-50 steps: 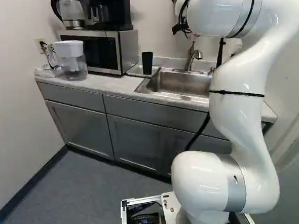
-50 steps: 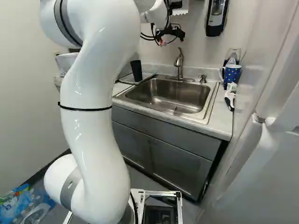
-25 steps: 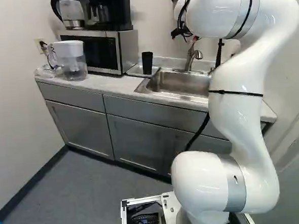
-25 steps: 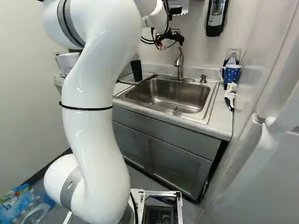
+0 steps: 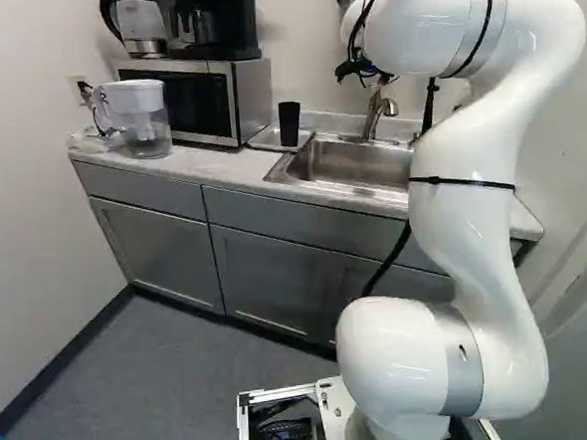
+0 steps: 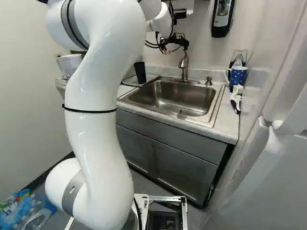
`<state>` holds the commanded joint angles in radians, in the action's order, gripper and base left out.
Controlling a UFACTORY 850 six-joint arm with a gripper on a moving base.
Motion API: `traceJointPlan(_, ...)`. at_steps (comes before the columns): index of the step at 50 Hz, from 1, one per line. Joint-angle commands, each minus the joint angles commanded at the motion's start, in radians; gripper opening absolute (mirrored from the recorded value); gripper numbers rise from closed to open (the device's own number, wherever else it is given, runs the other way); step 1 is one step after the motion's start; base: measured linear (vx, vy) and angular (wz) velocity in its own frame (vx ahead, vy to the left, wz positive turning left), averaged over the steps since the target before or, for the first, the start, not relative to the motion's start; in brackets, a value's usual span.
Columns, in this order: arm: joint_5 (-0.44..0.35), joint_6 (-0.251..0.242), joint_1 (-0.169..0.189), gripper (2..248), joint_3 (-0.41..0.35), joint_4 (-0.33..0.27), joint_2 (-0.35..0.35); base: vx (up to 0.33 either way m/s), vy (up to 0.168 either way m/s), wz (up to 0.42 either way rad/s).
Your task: Rinse the cup and place it in the tray
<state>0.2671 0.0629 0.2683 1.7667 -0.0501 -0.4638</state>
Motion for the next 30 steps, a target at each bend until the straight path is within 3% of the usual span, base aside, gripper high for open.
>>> traceJointPlan(12,-0.051,0.0,-0.002,247,-0.004,0.004,0.003,0.0,0.0,0.0)
traceJointPlan(30,-0.051,0.0,-0.033,247,-0.069,0.004,0.056,0.0,0.0,0.0)
